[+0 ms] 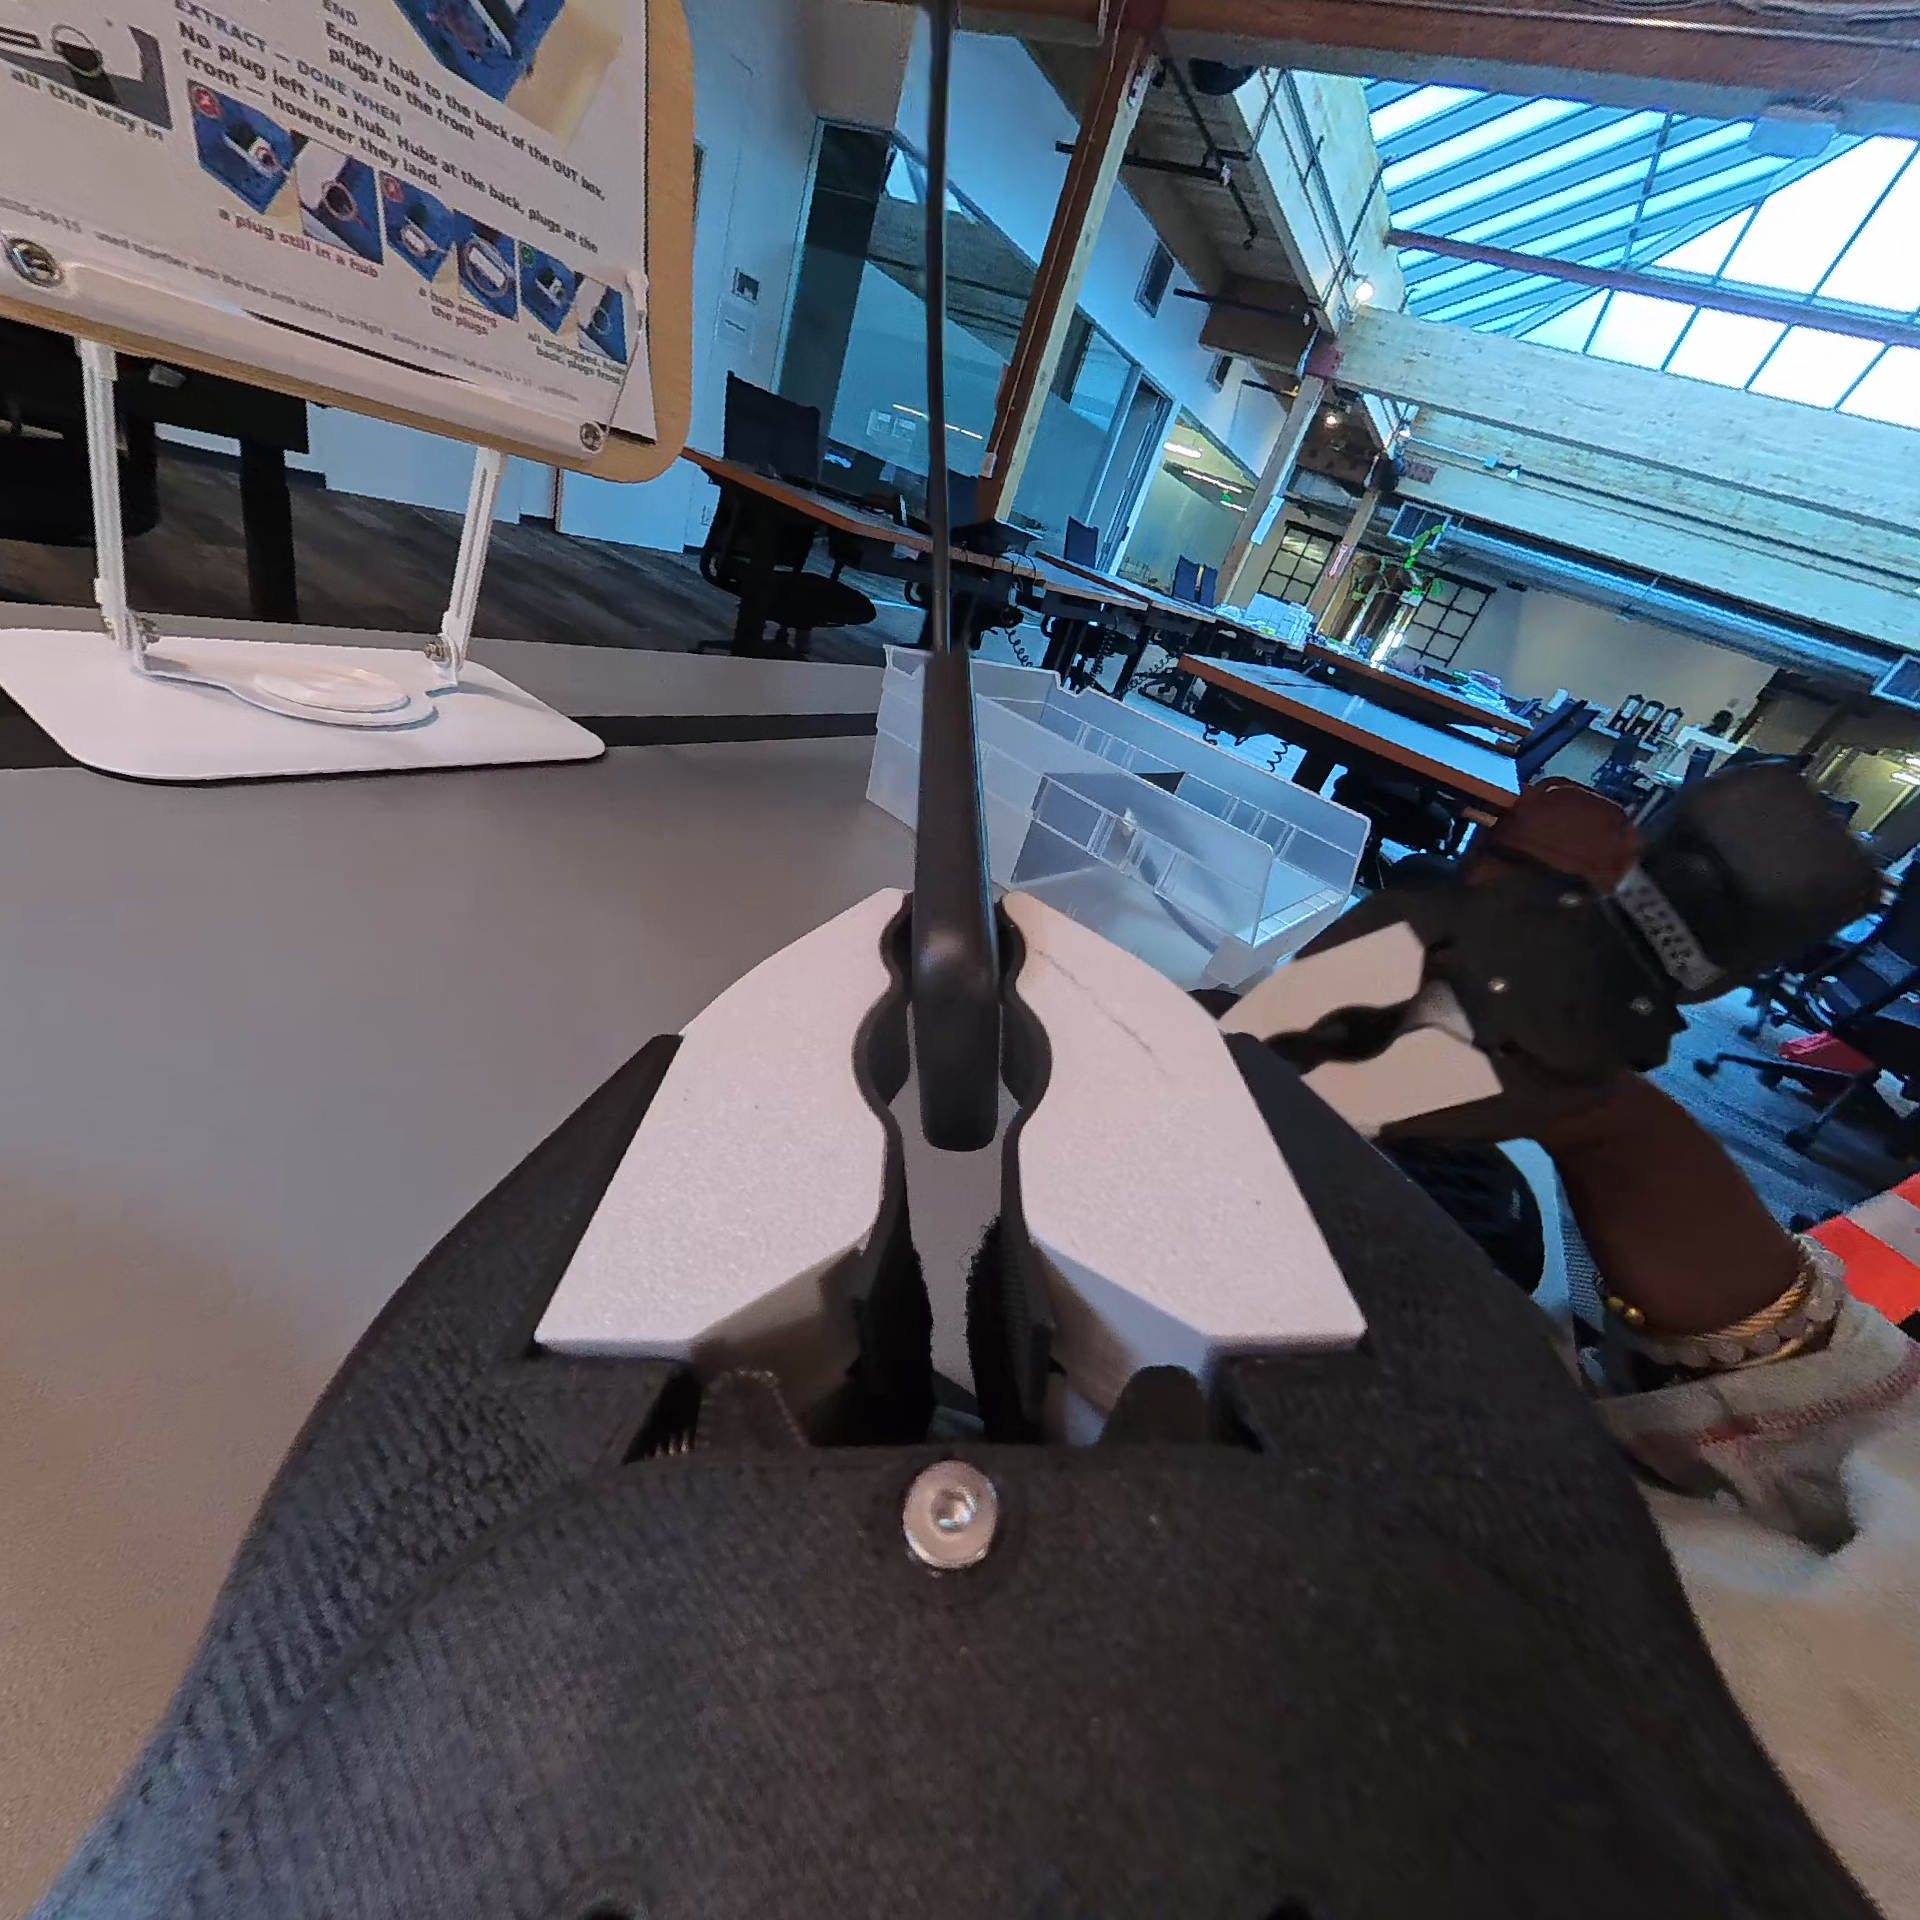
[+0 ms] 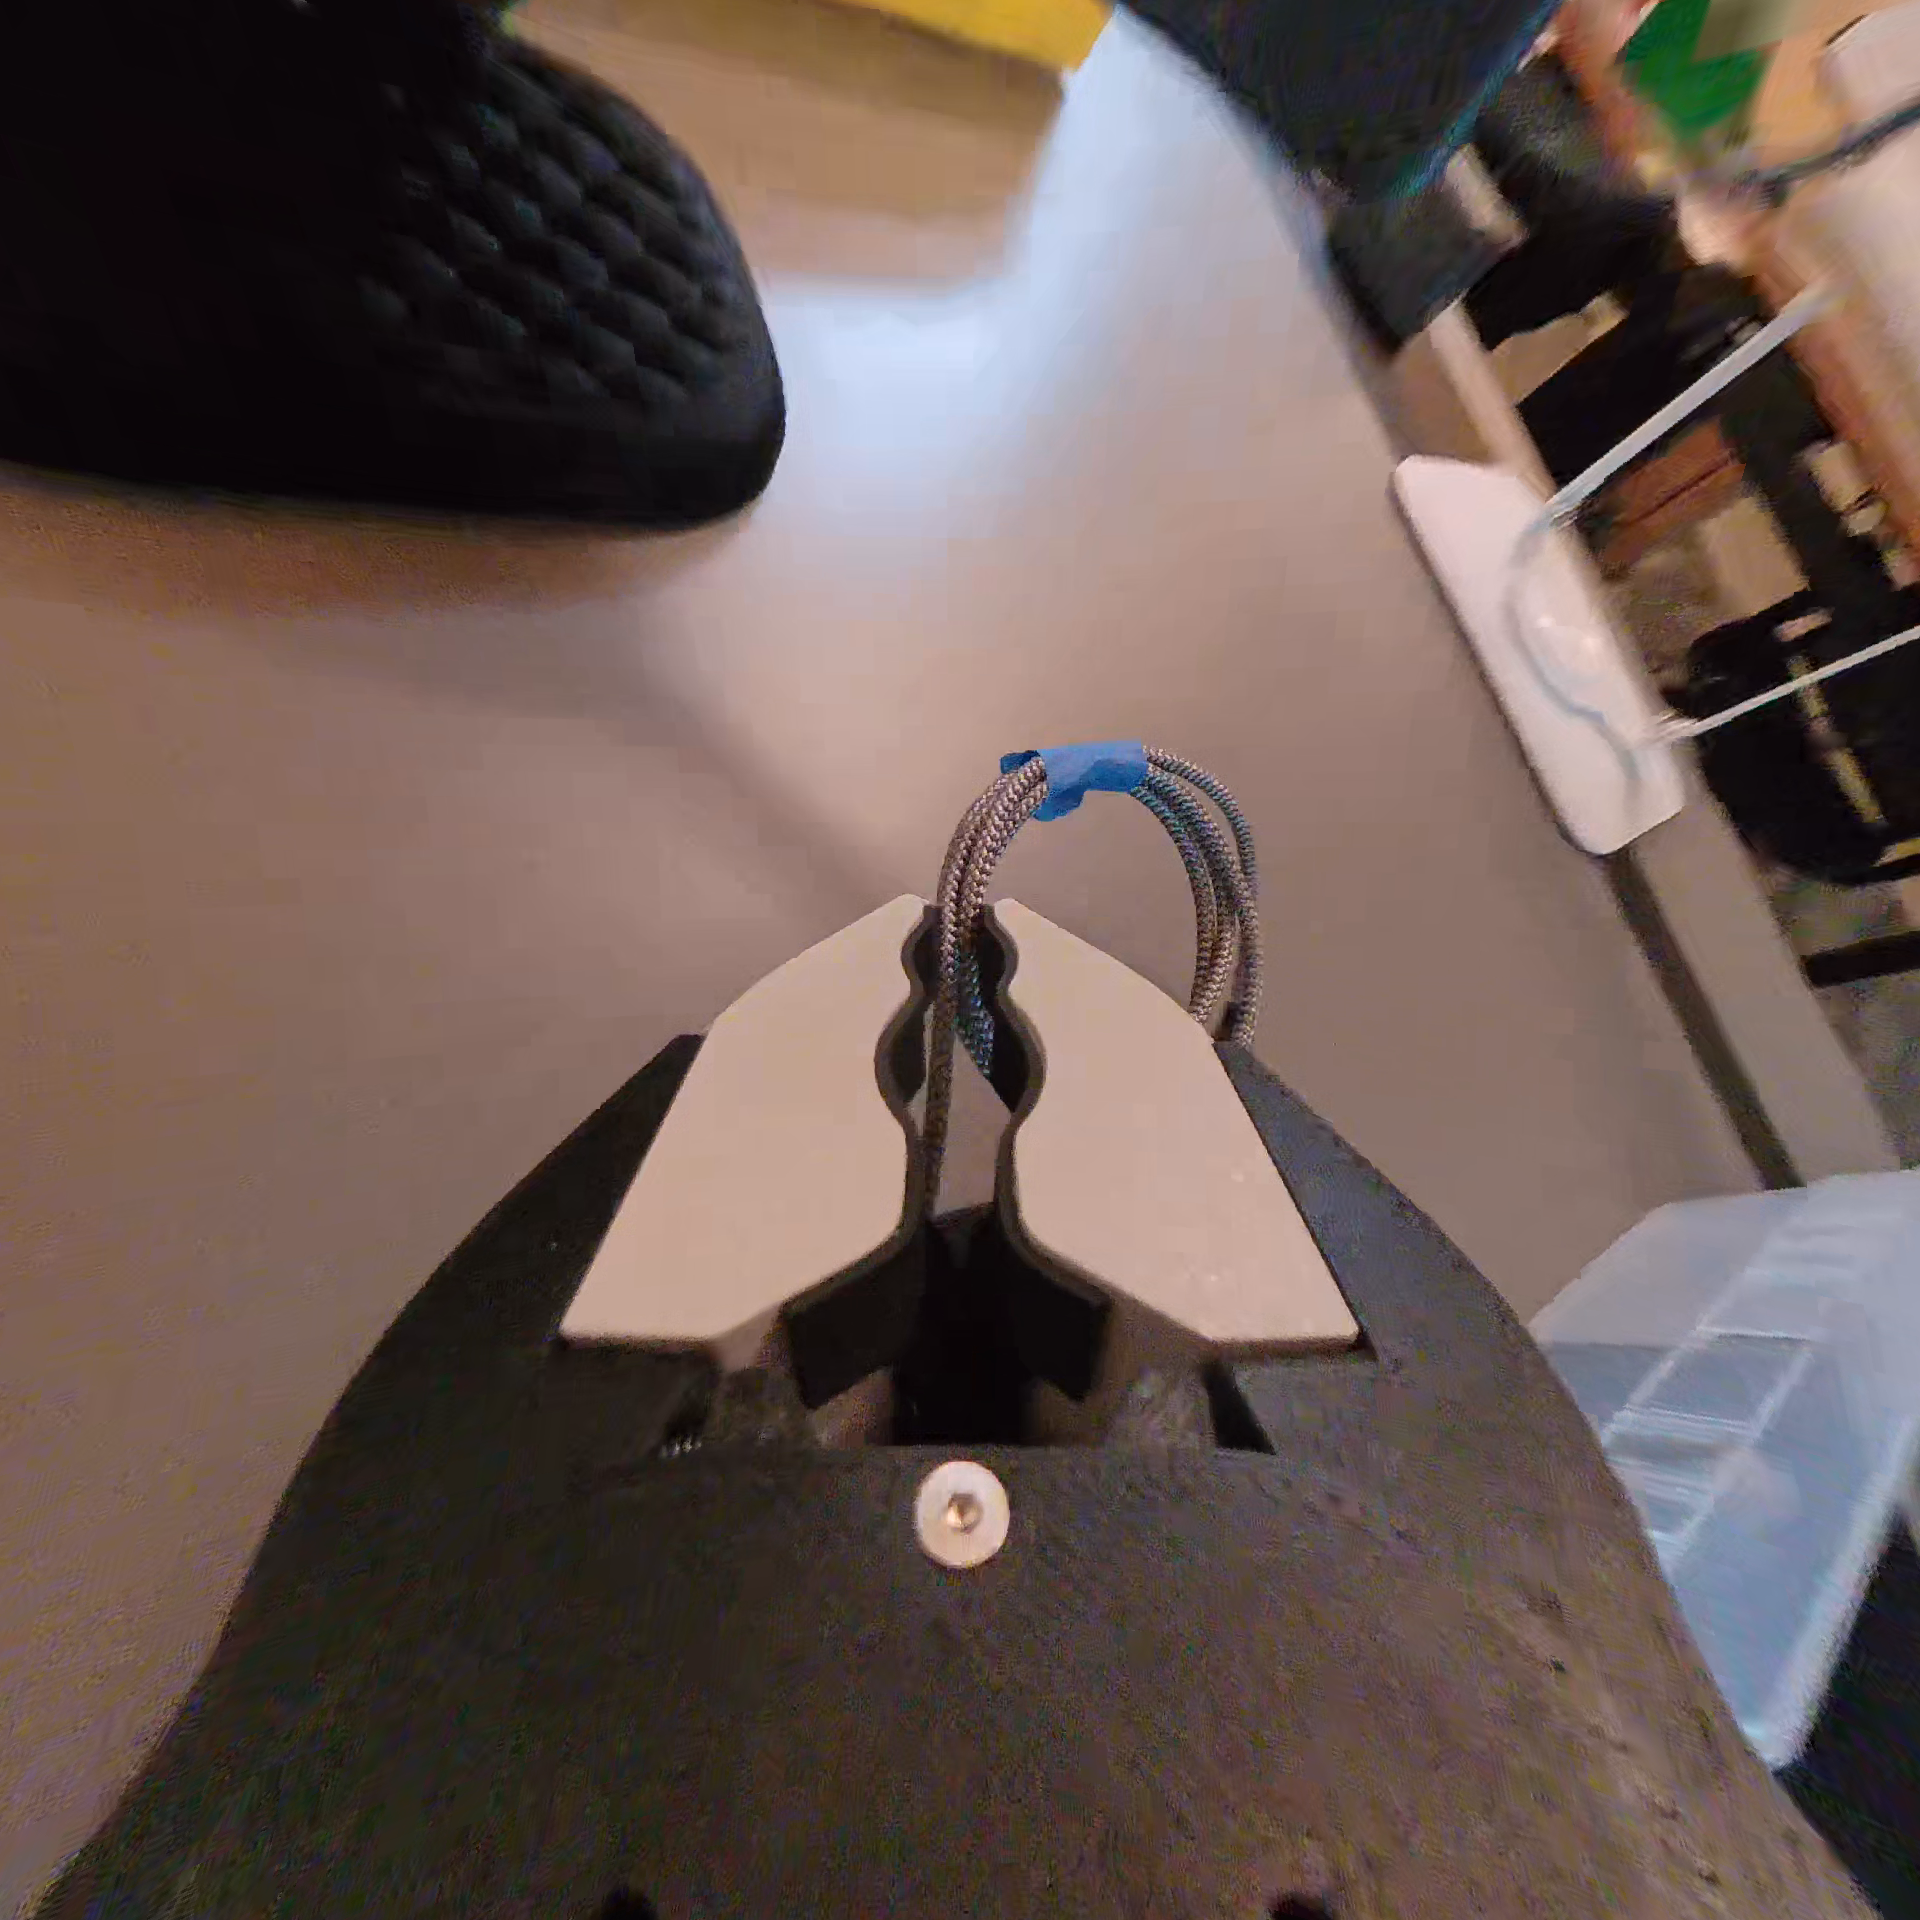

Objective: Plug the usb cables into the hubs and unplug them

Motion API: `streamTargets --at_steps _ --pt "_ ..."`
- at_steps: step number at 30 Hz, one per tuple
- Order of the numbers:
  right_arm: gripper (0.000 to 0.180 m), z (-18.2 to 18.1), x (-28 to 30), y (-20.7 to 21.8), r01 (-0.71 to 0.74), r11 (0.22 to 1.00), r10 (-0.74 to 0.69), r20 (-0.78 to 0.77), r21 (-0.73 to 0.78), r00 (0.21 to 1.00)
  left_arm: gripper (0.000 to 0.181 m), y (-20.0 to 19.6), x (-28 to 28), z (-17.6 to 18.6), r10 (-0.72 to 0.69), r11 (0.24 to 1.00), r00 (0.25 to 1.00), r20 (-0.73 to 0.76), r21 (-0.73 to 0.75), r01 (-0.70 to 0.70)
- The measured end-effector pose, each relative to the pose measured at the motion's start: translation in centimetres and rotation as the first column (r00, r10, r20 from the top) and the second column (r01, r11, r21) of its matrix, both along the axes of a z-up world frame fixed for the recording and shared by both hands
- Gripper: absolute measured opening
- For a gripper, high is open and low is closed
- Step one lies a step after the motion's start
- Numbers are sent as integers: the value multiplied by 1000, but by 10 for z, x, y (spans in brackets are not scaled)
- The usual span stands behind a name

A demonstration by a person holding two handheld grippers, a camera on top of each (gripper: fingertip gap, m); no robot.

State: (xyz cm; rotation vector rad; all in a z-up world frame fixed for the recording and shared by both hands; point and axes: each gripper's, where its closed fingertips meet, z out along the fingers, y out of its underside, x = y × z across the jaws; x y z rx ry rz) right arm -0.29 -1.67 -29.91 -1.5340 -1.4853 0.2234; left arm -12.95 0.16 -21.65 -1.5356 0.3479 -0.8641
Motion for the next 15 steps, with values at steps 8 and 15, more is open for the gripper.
streamTargets --at_steps 8,15 --pt "7 125 58 -9 162 897 2 -371 412 929 12 -7 4 11 -75 997 992 102 17 74" --pt "7 192 148 -11 485 666 -33 -627 567 778 12 -9 -2 17 -69 997 988 136 47 64"
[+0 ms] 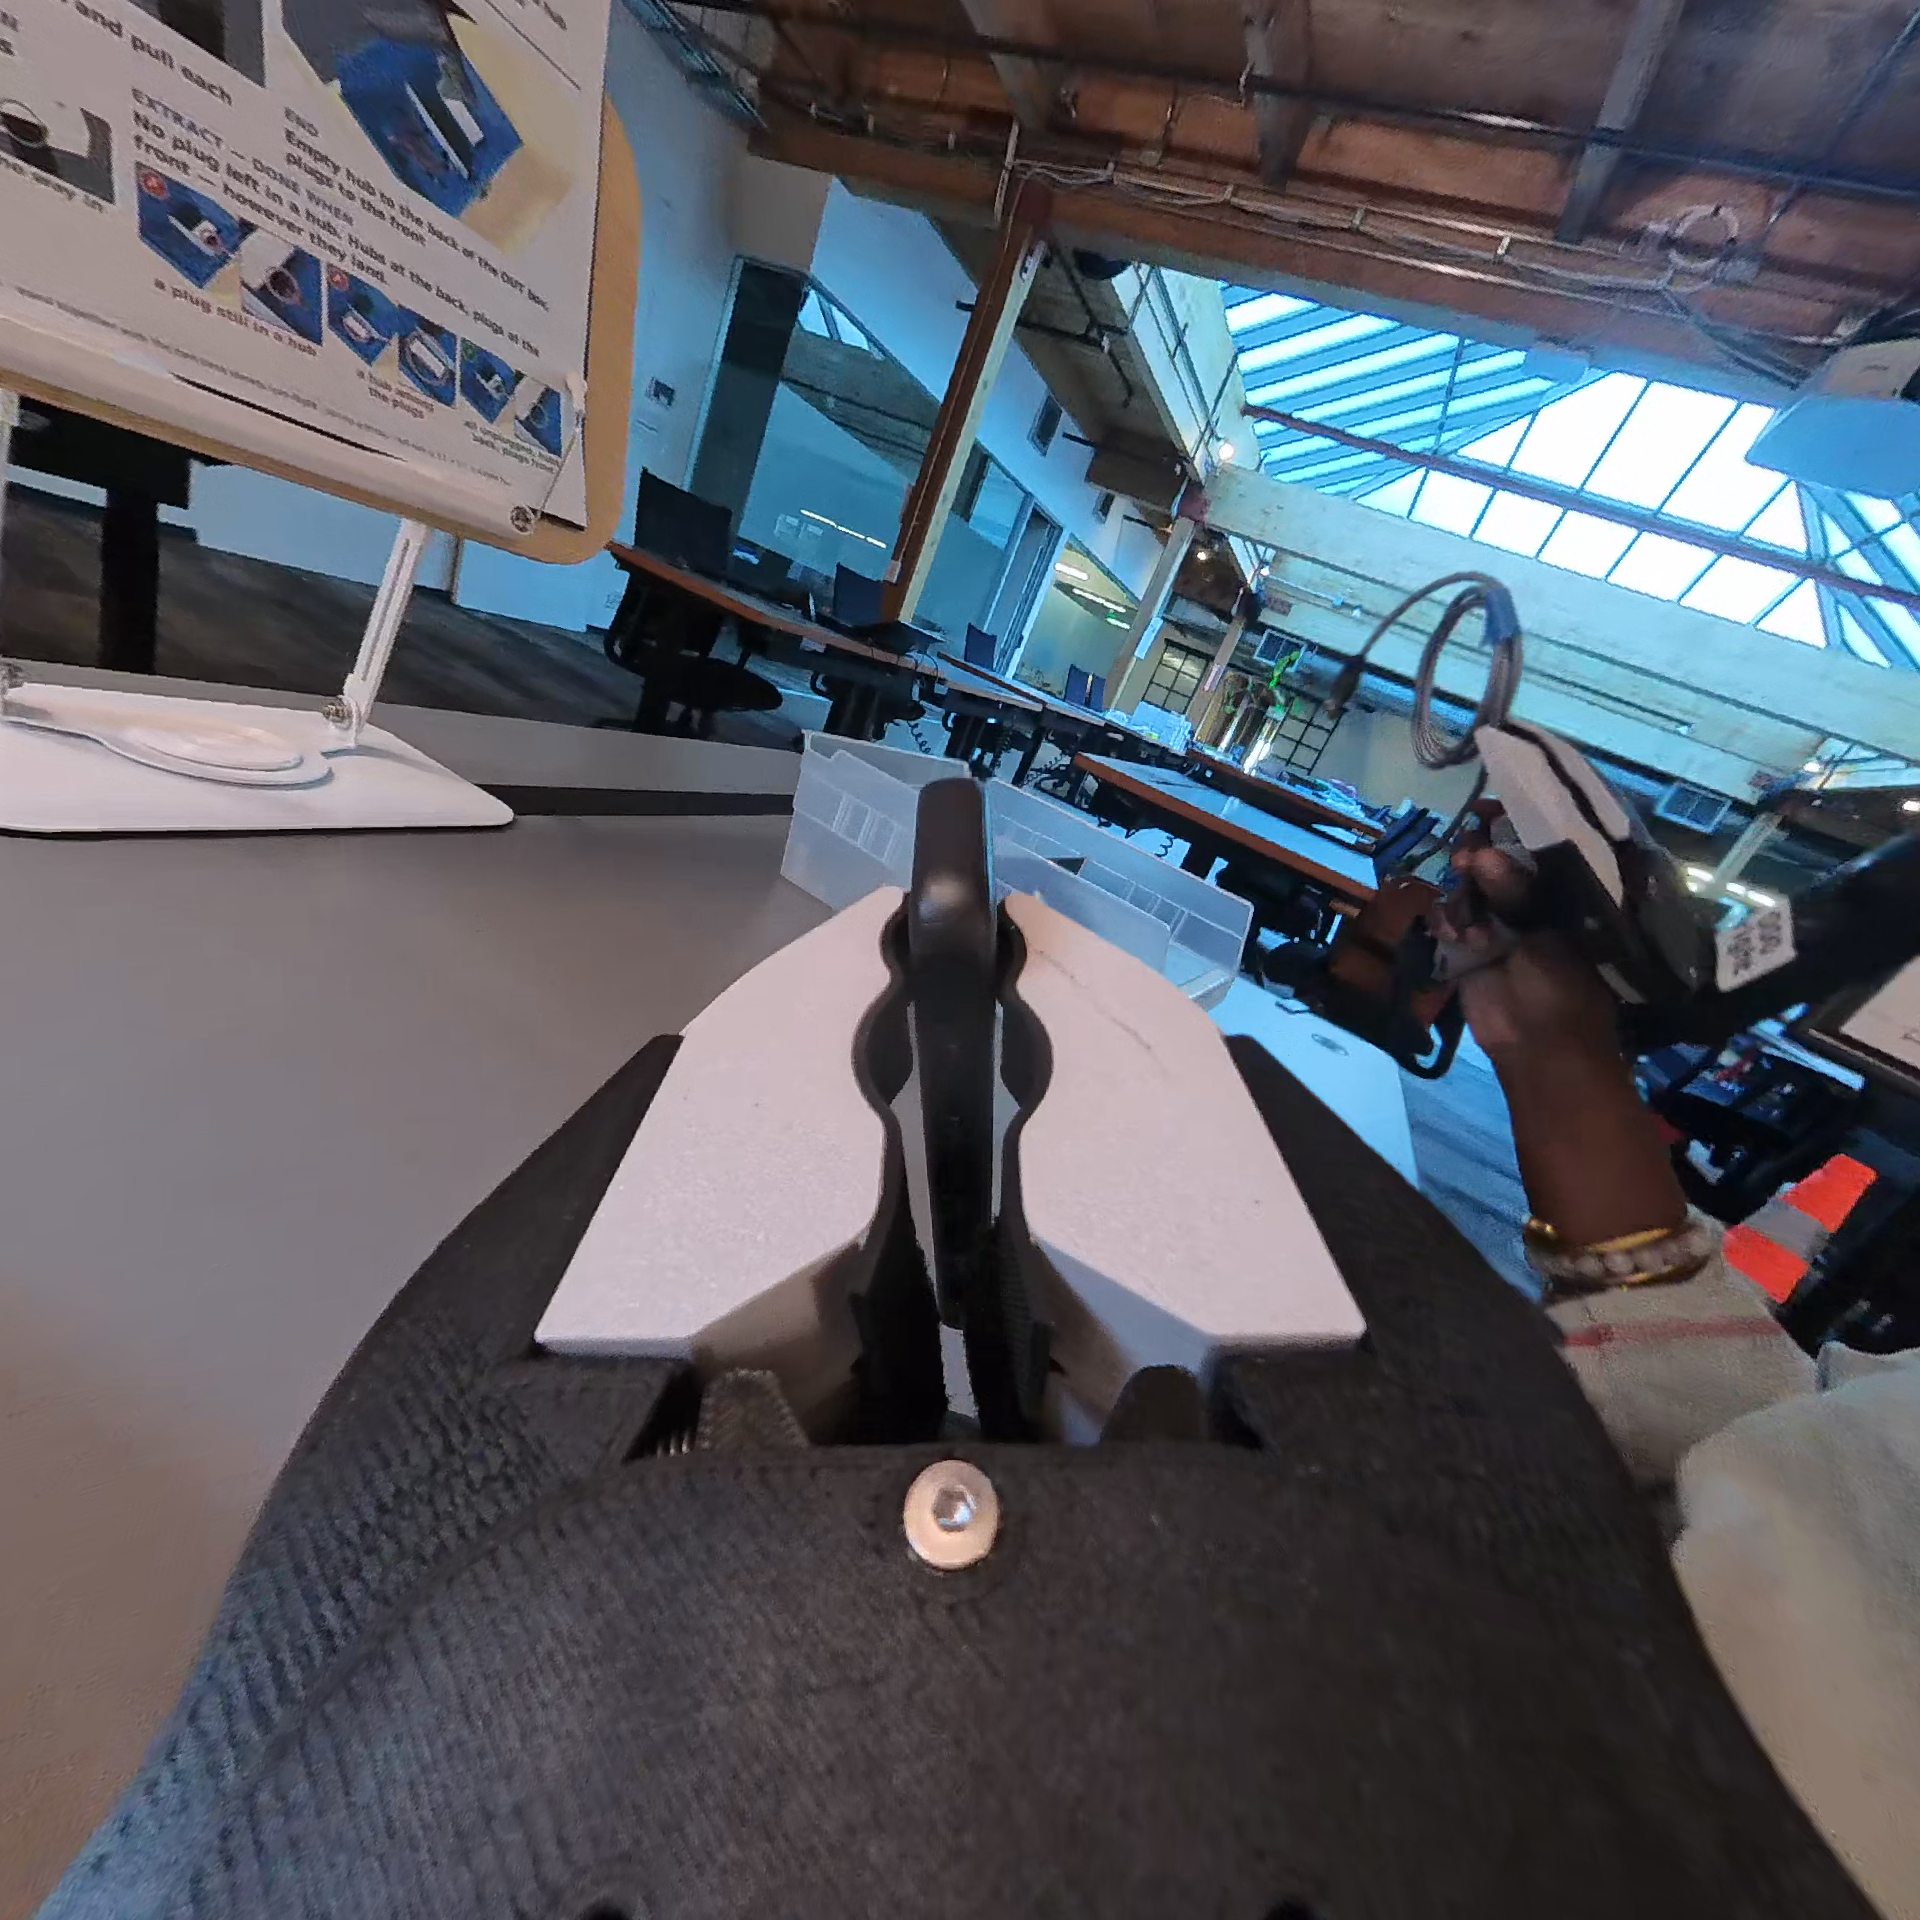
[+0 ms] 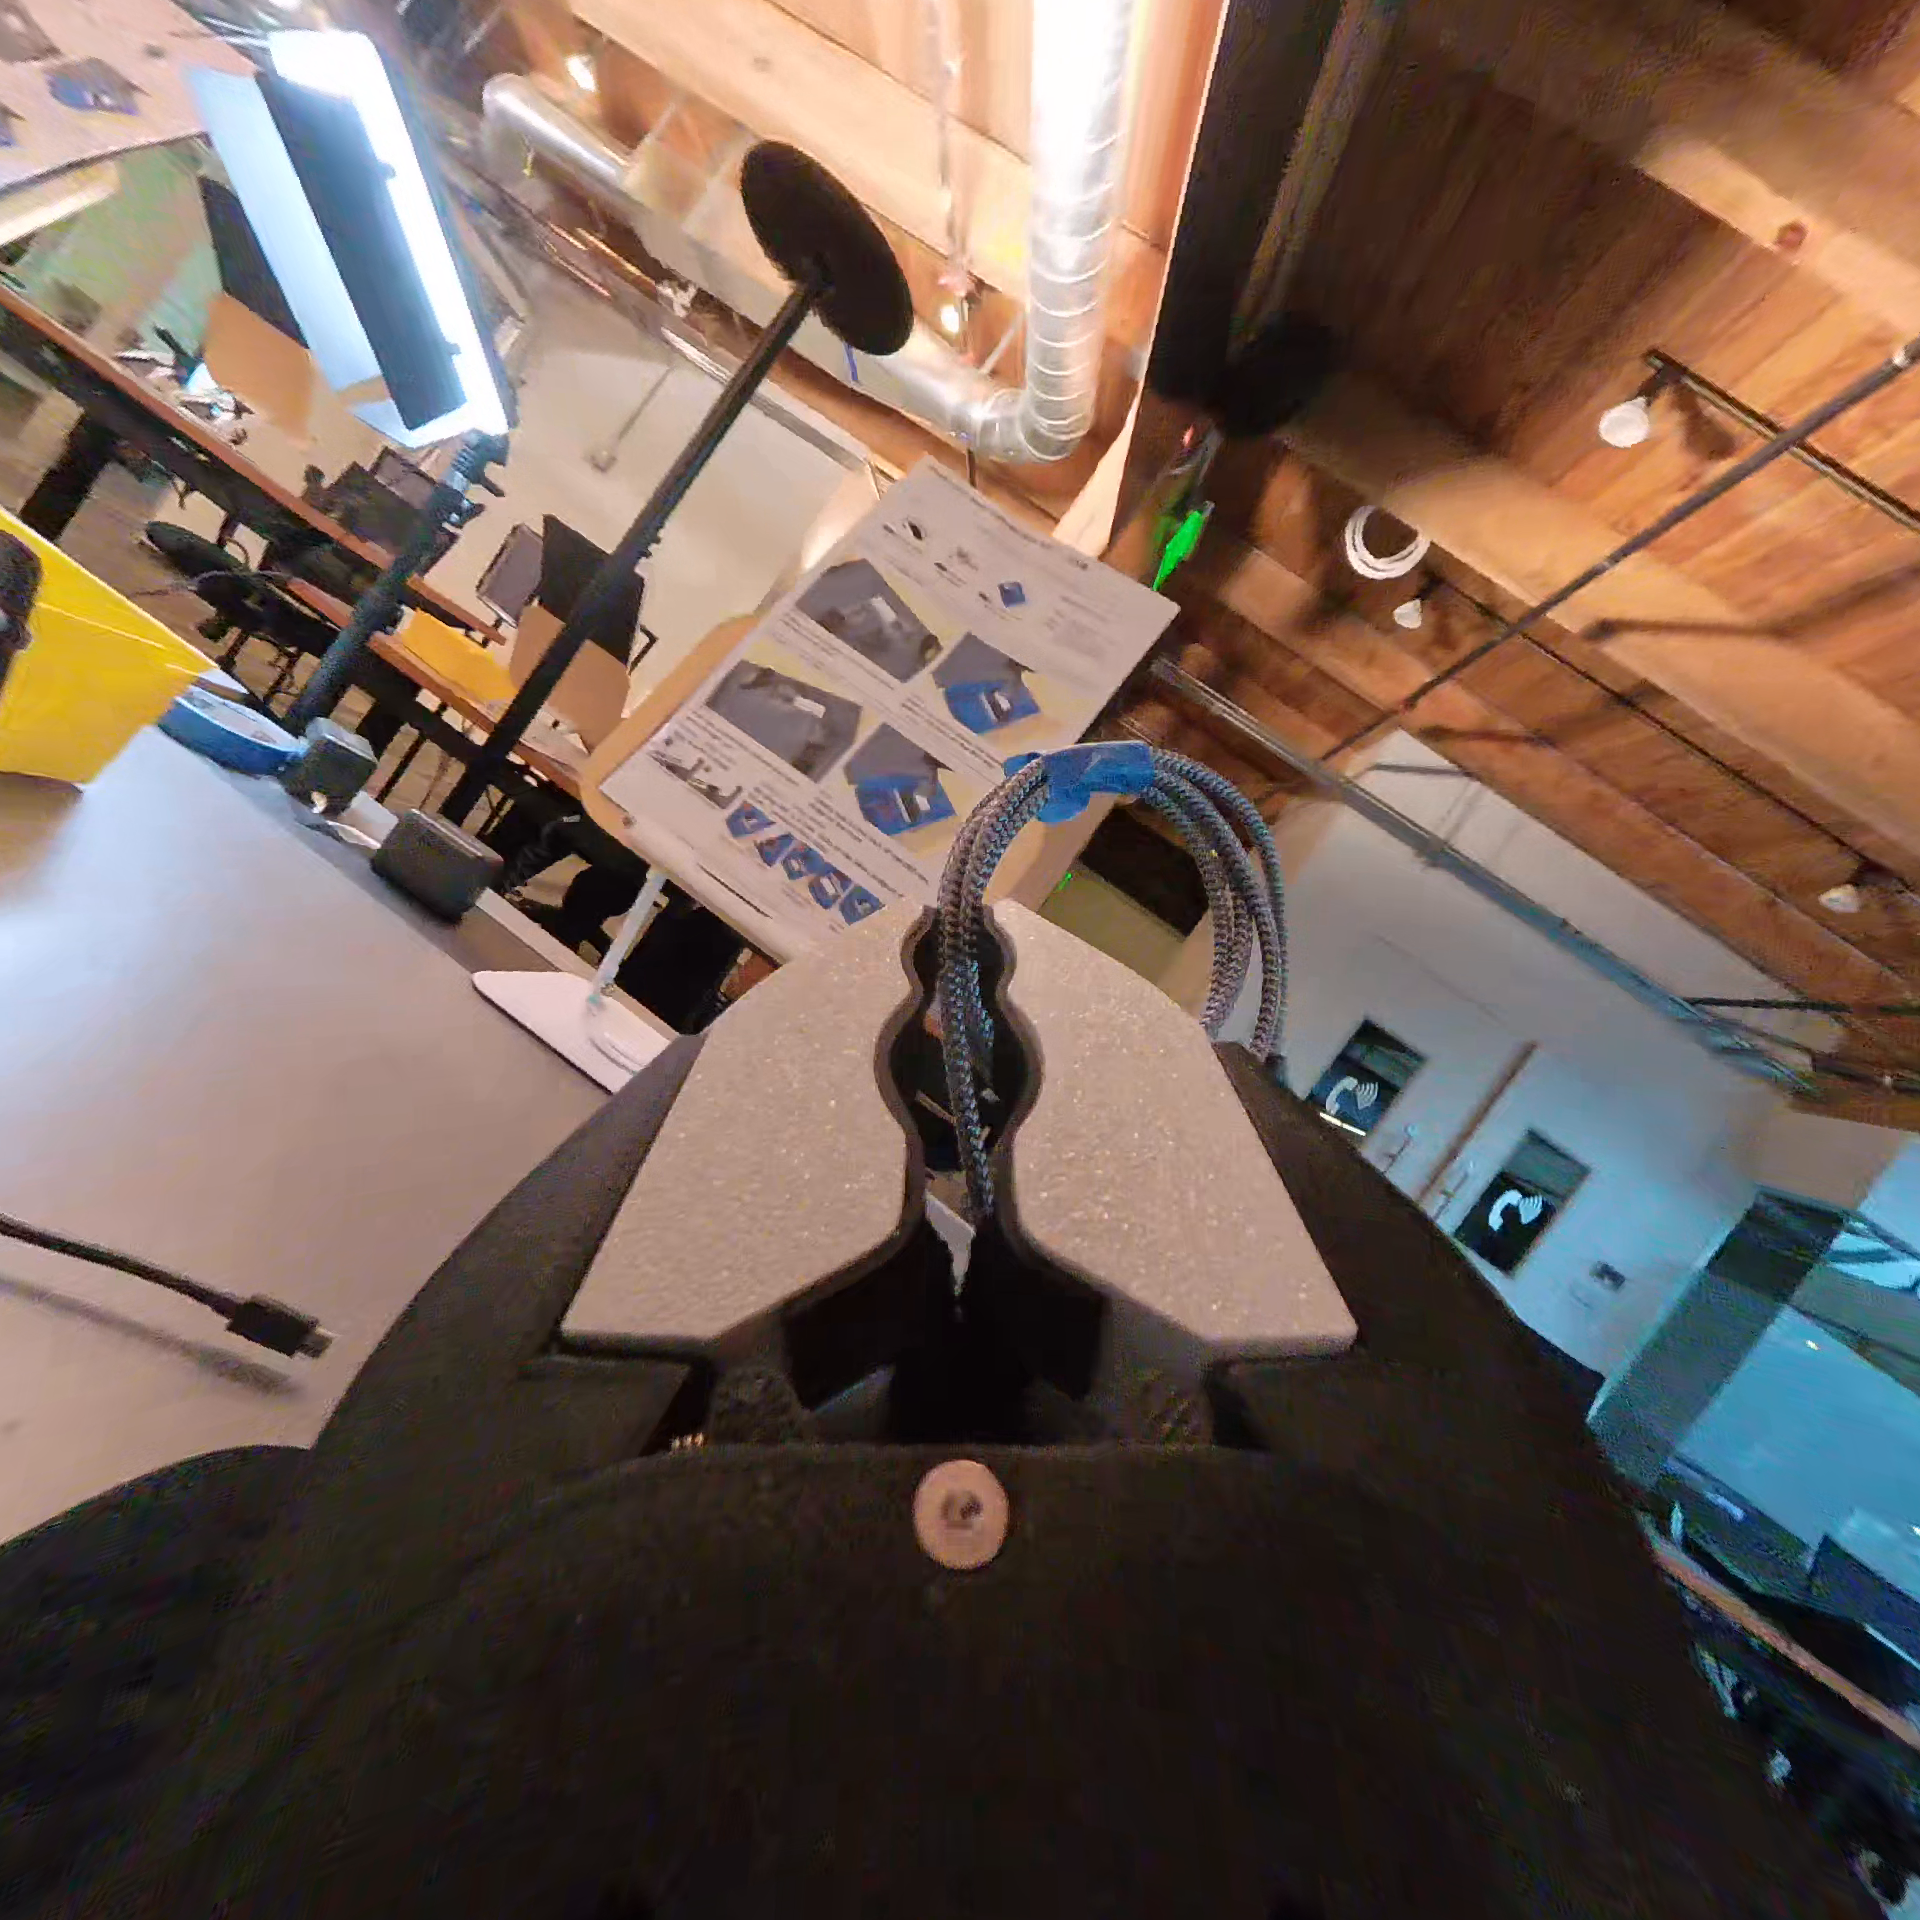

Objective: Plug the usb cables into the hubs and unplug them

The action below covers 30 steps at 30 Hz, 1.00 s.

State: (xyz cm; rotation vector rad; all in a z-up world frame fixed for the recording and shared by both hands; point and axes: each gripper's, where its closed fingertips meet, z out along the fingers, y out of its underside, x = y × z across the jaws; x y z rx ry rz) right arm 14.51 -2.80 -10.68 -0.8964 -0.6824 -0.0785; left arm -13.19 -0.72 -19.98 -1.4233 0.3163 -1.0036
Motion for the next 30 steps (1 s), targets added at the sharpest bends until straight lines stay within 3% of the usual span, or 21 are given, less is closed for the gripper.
streamTargets --at_steps 2,7,9,11,12,14,18,22,24,26,28,30 --pt "7 -9 15 21 52 998 -52 -10 -20 999 12 0 4 -2 -4 1000 1000 -28 4 4" --pt "7 -60 38 92 275 947 -253 143 -164 957 12 1 4 -4 8 1000 999 -49 6 -8" --pt "7 -85 38 112 297 917 -253 189 -266 949 12 1 2 -4 10 1000 999 -44 3 -10" --pt "10 -119 37 126 314 834 -221 246 -455 944 12 1 3 -5 9 1000 999 -47 4 -9" --pt "21 -129 38 128 331 795 -221 266 -508 938 13 1 3 -5 8 1000 999 -50 5 -8" --pt "30 -126 37 124 337 798 -237 254 -499 938 13 1 4 -5 4 1000 998 -58 7 -4" --pt "30 -87 20 96 152 886 -169 0 -437 986 13 0 5 -5 2 1000 998 -62 9 -1" --pt "29 -49 -45 49 -210 916 139 -219 -342 966 13 0 6 -5 1 1000 998 -67 16 0" --pt "44 -49 -98 25 -413 829 333 -259 -378 907 13 0 7 -4 13 999 996 -87 39 -9" --pt "60 -64 -157 4 -547 685 484 -261 -481 835 13 -1 8 -3 23 998 994 -110 64 -16" --pt "68 -92 -208 -7 -546 607 535 -211 -578 818 13 -2 10 -1 26 997 993 -115 77 -18" --pt "60 -121 -242 -7 -469 624 526 -108 -625 844 13 -2 9 -1 28 997 993 -117 78 -19"
